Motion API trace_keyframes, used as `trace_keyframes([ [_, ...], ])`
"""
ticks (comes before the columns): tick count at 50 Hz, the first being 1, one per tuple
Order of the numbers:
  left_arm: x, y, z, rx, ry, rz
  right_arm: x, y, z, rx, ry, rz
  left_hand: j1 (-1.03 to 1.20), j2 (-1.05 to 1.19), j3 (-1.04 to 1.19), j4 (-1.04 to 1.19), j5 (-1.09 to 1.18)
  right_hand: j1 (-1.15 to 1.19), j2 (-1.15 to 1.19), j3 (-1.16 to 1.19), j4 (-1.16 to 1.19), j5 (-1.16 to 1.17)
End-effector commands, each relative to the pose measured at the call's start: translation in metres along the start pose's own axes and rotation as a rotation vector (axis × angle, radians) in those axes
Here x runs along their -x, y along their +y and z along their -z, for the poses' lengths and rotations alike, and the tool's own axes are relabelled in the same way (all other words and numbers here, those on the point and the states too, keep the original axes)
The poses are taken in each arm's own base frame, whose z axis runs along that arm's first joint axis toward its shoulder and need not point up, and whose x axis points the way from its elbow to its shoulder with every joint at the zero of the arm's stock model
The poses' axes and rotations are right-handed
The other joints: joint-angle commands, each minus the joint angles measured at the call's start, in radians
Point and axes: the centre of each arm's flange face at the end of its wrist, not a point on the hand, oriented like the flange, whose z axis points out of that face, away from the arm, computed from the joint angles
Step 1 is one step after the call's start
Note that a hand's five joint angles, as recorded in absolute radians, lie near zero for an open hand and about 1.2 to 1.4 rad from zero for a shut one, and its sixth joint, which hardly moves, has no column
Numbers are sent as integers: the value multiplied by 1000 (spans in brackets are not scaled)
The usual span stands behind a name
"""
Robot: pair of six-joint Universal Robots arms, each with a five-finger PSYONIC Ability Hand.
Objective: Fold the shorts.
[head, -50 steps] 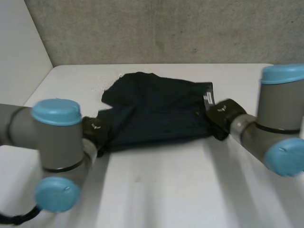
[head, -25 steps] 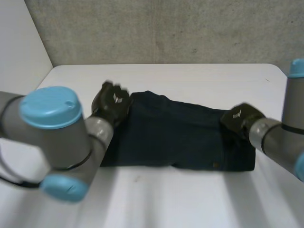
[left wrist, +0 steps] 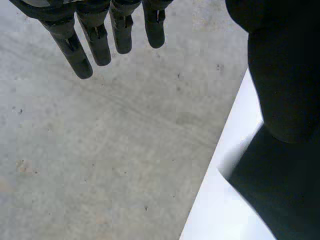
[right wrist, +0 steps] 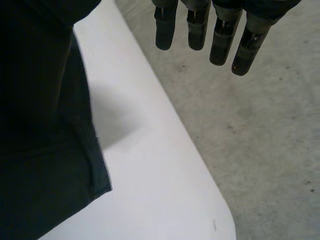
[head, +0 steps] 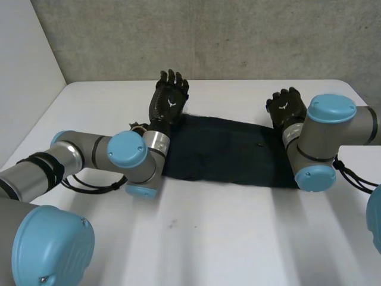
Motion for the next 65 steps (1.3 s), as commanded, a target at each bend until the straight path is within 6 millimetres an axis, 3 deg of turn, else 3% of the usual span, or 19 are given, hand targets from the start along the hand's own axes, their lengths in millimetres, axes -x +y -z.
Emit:
trace_keyframes([
  [1,35,-39,11,-32,-34,58,-75,-59,43,-97,103,-197,-17,-36,-42,-32,-46,-32,-53,-41,-64,-71],
  [6,67,-68,30,-28,-37,154,-96,-65,81,-33,37,-267,-17,-36,-42,-32,-46,-32,-53,-41,-64,-71],
  [11,90,-86,68,81,13,324,-80,-44,108,142,-132,-305,7,-12,-18,-8,-21,-32,-53,-41,-64,-71],
  [15,91,-89,96,216,103,445,-65,-20,122,266,-214,-365,16,-3,-9,1,-13,-32,-53,-41,-64,-71],
  [20,85,-86,120,377,180,580,-48,0,119,250,-248,-426,19,0,-6,4,-10,-32,-53,-41,-64,-71],
  [26,79,-78,134,488,208,683,-15,38,97,242,-260,-457,22,3,-3,7,-7,107,86,98,75,68],
  [27,79,-77,134,488,206,683,-12,41,95,243,-258,-453,22,3,-3,7,-7,160,139,150,127,121],
  [31,77,-75,134,498,208,681,-7,54,85,252,-222,-429,19,0,-6,4,-10,770,749,760,737,731],
  [32,77,-74,134,500,207,681,-8,55,83,252,-202,-420,19,0,-6,4,-10,1186,1164,1176,1153,1146],
  [38,78,-75,134,497,203,681,-26,51,88,261,-158,-332,16,-3,-9,1,-13,1190,1169,1180,1157,1151],
  [43,84,-77,133,496,194,682,-72,45,106,278,-123,-37,13,-6,-12,-2,-15,1190,1169,1180,1157,1151],
  [49,93,-80,132,485,171,693,-89,52,108,313,-160,297,7,-11,-18,-8,-21,1190,1169,1180,1157,1151],
  [54,96,-79,132,483,164,692,-80,11,100,141,-172,470,7,-11,-18,-8,-21,1190,1169,1180,1157,1151],
  [55,96,-79,132,483,164,692,-71,-11,100,51,-185,488,7,-11,-18,-8,-21,1190,1169,1180,1157,1151],
  [57,97,-80,131,479,160,693,-55,-31,102,-38,-222,495,7,-11,-18,-8,-21,1190,1169,1180,1157,1151],
  [58,97,-80,130,477,159,693,-38,-50,108,-130,-266,500,7,-11,-18,-8,-21,1190,1169,1180,1157,1151],
  [61,100,-83,128,463,150,694,-6,-74,120,-266,-354,511,10,-9,-15,-5,-18,1190,1169,1180,1157,1151],
  [62,101,-84,127,457,149,695,19,-86,130,-351,-425,518,13,-6,-12,-2,-15,1190,1169,1180,1157,1151],
  [65,107,-89,121,428,135,692,69,-107,153,-491,-568,500,7,-11,-18,-8,-21,1190,1169,1180,1157,1151],
])
